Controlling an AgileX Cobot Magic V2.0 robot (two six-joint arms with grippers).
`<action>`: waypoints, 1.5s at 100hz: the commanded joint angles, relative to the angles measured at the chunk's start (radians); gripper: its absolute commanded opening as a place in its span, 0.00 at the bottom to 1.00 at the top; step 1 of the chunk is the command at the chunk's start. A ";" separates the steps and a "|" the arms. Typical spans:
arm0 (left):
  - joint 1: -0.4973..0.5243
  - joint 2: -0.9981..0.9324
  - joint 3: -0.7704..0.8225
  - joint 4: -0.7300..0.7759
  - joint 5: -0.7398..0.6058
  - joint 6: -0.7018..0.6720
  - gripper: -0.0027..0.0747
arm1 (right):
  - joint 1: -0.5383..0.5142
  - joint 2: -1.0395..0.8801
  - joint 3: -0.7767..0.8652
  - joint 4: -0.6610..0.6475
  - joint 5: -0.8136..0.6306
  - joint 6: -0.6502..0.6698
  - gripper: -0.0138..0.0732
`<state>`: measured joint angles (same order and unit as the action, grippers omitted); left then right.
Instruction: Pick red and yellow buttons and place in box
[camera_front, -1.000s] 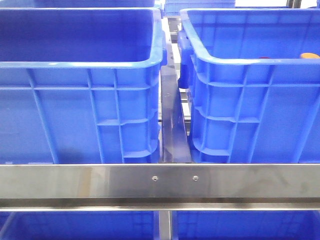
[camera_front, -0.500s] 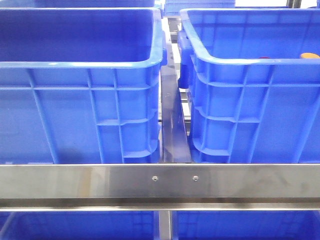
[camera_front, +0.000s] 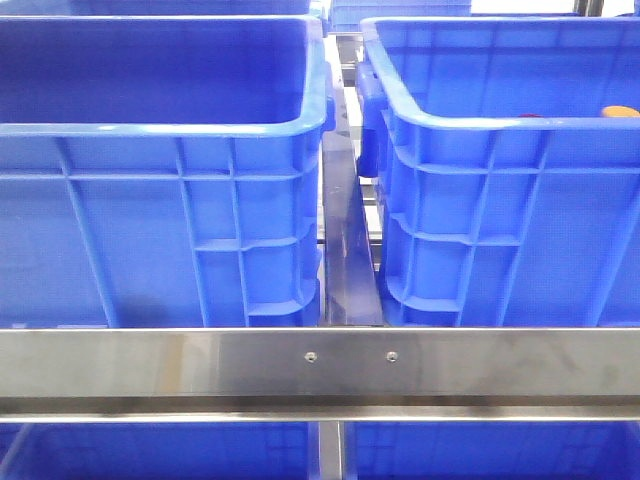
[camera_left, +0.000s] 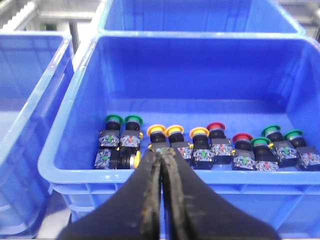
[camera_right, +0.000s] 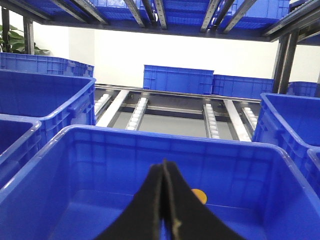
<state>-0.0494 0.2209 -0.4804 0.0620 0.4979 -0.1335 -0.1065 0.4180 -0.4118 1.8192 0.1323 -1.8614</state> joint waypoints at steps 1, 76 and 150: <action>0.004 -0.049 0.055 -0.008 -0.150 -0.009 0.01 | 0.003 0.003 -0.025 0.100 0.029 -0.003 0.08; 0.008 -0.259 0.478 0.000 -0.471 -0.009 0.01 | 0.003 0.005 -0.024 0.100 0.029 -0.003 0.08; 0.008 -0.259 0.524 -0.004 -0.539 -0.009 0.01 | 0.003 0.005 -0.024 0.100 0.029 -0.003 0.08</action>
<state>-0.0424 -0.0051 -0.0053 0.0620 0.0418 -0.1335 -0.1065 0.4180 -0.4118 1.8192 0.1323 -1.8614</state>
